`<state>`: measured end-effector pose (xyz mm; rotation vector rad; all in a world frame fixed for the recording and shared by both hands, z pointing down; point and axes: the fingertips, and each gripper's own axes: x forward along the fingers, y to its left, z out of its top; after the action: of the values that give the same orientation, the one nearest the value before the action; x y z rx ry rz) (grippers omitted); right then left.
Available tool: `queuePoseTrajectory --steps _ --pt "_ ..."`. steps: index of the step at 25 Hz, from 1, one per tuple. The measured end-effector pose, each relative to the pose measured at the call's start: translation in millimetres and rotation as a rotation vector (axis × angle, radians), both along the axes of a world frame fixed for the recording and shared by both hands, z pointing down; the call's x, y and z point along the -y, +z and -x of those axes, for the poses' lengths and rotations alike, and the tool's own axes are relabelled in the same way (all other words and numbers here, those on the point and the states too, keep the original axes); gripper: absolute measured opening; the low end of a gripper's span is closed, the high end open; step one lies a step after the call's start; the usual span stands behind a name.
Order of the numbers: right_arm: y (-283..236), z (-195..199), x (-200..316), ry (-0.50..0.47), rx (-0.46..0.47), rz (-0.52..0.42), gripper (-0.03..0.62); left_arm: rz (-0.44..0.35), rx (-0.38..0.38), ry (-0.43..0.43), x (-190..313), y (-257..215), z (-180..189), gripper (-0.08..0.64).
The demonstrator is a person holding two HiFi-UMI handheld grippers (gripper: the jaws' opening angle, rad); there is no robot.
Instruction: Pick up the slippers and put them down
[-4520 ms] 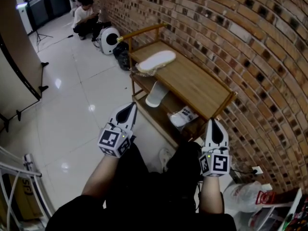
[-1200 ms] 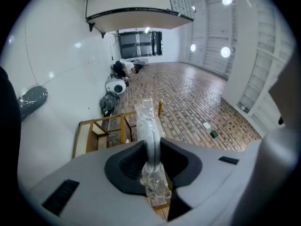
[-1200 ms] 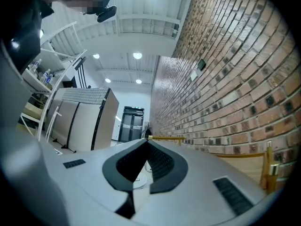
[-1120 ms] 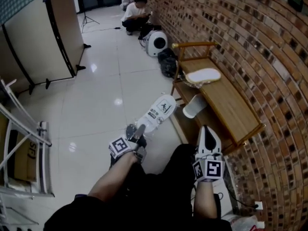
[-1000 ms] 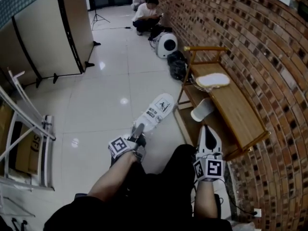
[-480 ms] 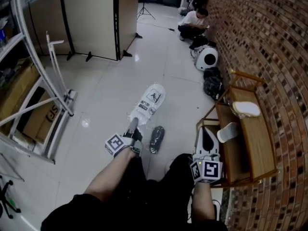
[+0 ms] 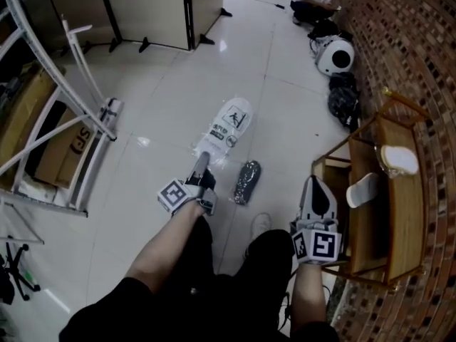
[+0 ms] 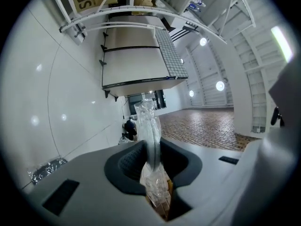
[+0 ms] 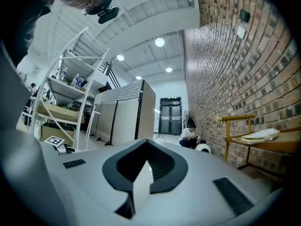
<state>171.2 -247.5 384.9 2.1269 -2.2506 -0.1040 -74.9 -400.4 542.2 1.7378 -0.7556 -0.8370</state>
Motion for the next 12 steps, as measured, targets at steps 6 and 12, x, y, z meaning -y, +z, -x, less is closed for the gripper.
queuePoseTrajectory --steps 6,12 --pt "50 -7 45 -0.033 0.021 0.067 0.009 0.045 0.02 -0.004 28 47 -11 0.077" --pt "117 -14 97 -0.055 0.078 0.133 0.009 0.13 0.078 -0.046 58 128 -18 0.077"
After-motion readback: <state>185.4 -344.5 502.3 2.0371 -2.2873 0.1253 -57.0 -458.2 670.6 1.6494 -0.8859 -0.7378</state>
